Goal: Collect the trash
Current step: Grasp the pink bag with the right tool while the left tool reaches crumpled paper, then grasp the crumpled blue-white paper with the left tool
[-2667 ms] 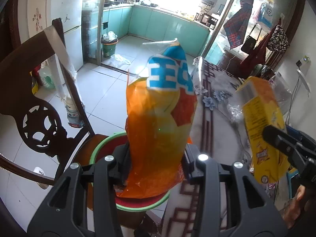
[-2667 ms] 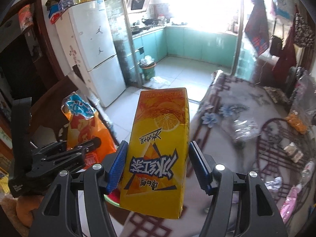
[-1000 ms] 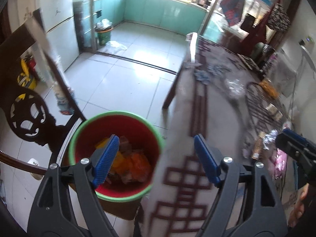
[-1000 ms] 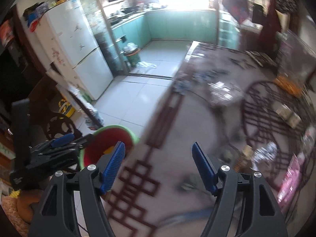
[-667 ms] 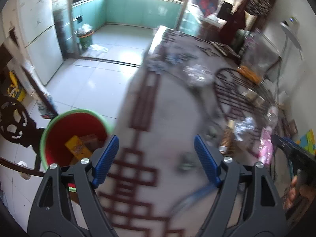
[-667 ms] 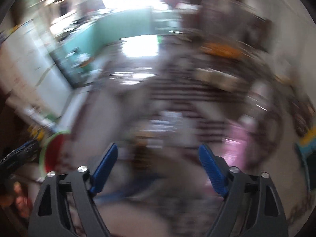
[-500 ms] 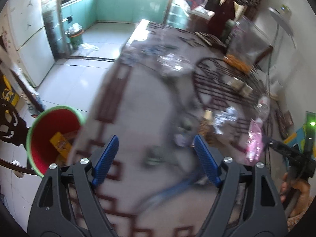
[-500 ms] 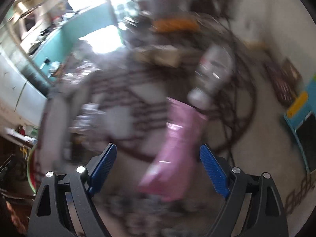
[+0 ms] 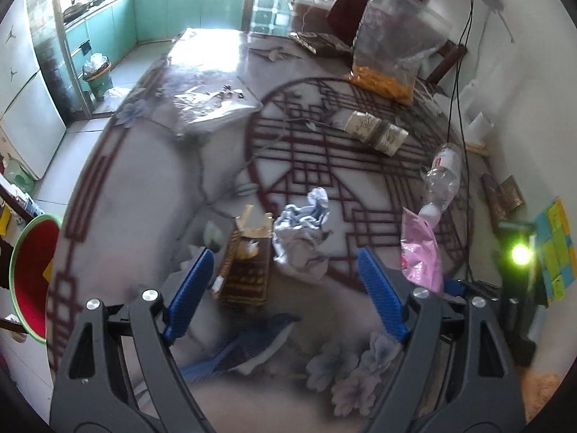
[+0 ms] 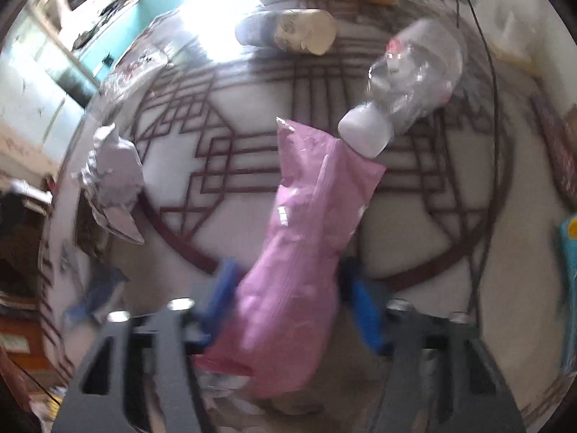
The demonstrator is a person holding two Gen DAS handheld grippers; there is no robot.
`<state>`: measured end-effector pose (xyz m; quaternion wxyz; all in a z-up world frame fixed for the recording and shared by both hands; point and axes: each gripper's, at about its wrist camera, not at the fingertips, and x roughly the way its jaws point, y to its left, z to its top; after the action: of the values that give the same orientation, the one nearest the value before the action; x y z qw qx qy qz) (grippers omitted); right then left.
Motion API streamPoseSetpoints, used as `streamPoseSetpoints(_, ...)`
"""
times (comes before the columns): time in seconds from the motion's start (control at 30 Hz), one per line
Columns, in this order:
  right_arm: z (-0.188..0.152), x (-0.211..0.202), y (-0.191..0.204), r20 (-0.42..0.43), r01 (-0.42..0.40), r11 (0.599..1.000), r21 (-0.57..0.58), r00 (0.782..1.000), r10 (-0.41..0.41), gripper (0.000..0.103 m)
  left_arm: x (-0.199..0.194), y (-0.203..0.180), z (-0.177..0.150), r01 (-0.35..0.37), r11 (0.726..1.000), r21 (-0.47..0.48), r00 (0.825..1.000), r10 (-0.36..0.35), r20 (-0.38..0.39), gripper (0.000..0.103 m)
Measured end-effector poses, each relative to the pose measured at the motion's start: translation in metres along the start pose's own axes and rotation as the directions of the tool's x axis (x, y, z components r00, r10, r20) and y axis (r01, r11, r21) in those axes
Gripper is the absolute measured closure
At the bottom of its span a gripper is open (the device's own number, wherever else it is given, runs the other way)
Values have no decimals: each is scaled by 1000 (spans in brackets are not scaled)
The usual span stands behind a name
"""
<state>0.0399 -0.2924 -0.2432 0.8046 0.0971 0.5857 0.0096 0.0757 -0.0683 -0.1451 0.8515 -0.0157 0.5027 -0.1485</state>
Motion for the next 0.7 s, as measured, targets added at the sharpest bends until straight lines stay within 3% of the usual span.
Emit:
streamPoseSetpoints(0.07, -2, -7, -9, 11, -48, 999, 18, 999, 47, 86, 13, -7, 2, -14, 1000, 9, 1000, 14, -22, 23)
streamPoseSetpoints(0.1, -3, -12, -12, 23, -54, 998, 17, 998, 54, 86, 16, -10, 3, -12, 1000, 10, 1000, 13, -27, 23)
streamPoseSetpoints(0.4, 3, -75, -28, 164, -92, 996, 8, 982, 89, 86, 56, -29, 9, -48, 998, 46, 996, 51, -68, 23)
streamPoseSetpoints(0.63, 9, -99, -21, 210, -104, 994, -29, 972, 108, 86, 73, -34, 13, -58, 997, 56, 995, 62, -77, 23)
streamPoseSetpoints(0.7, 9, -103, -18, 217, -104, 994, -38, 970, 110, 86, 76, -34, 13, -52, 997, 51, 995, 56, -84, 29)
